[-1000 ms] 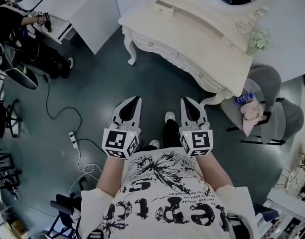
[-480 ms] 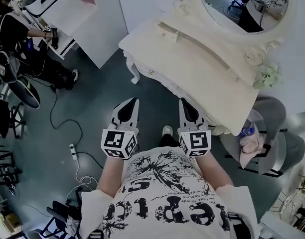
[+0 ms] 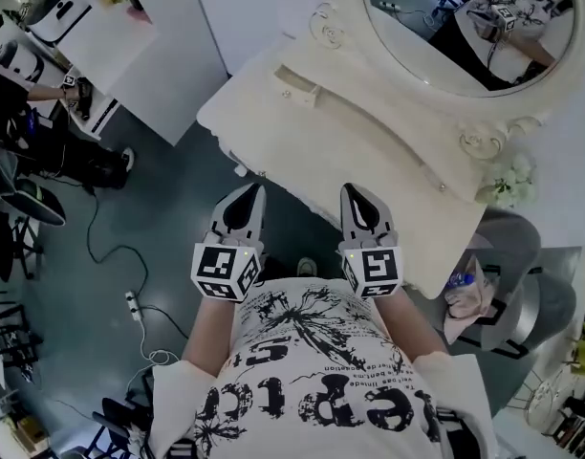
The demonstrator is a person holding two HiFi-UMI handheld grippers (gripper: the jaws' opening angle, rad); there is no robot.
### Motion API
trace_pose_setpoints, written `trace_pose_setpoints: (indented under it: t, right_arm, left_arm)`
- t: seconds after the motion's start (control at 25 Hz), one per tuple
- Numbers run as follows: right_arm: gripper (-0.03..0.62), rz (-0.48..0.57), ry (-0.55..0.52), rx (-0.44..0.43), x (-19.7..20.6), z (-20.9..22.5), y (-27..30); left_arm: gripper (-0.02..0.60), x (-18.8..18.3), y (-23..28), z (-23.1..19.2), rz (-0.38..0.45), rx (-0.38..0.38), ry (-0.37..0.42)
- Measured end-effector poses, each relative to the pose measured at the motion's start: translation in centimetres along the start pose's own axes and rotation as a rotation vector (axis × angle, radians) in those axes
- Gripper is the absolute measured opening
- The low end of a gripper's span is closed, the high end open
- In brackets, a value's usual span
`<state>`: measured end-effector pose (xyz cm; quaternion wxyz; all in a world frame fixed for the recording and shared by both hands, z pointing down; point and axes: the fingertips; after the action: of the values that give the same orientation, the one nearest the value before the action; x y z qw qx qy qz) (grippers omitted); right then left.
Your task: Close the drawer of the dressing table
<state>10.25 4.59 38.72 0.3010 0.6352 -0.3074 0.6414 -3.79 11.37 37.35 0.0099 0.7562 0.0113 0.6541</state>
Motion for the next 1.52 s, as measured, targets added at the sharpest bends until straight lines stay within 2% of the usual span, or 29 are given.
trace_pose_setpoints:
  t: [0.24, 0.52, 0.76, 0.96, 1.08, 1.2, 1.36, 1.52]
  right_arm:
    - [0.017, -0.034, 0.02, 0.092, 1.4, 4.1, 3.9]
    - [0.017, -0.048, 0.028, 0.285, 1.9, 8.0, 10.3]
    - [0.017, -0.058, 0.044, 0.426, 2.3, 9.5, 16.2]
    - [0.017, -0.085, 0.056, 0.515, 4.1, 10.1, 19.3]
    - [0.017, -0.104, 0.071, 0.537, 5.6, 10.1, 20.0]
    - [0.017, -0.108, 0.092, 0.523, 6.9, 9.8, 20.7]
    - [0.017, -0.111, 0.078, 0.471, 8.1, 9.1, 21.7]
    - [0.017, -0.133, 0.081, 0.421, 9.3, 8.8, 22.3]
  left_arm:
    - [0.02, 0.9, 7.1, -1.5, -0.042, 0.083, -0.005]
    - [0.02, 1.0, 16.9, -5.5, -0.089, 0.258, 0.007]
    - [0.02, 1.2, 24.4, -10.2, -0.141, 0.385, 0.027]
    - [0.02, 2.9, 28.4, -12.8, -0.185, 0.463, 0.041]
    - [0.02, 4.6, 29.5, -13.5, -0.212, 0.494, 0.041]
    - [0.02, 6.4, 30.2, -13.9, -0.223, 0.498, 0.03]
    - [0.02, 8.4, 30.2, -14.9, -0.197, 0.468, 0.011]
    - [0.02, 11.4, 29.6, -15.8, -0.237, 0.432, 0.005]
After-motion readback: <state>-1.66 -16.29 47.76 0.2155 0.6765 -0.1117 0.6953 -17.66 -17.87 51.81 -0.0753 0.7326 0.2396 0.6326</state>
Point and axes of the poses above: the fingertips, and each gripper's own axes: y forward along the fingers, z to its right, x out of its underside, and after that the axes turned 13 degrees about z, right-handed
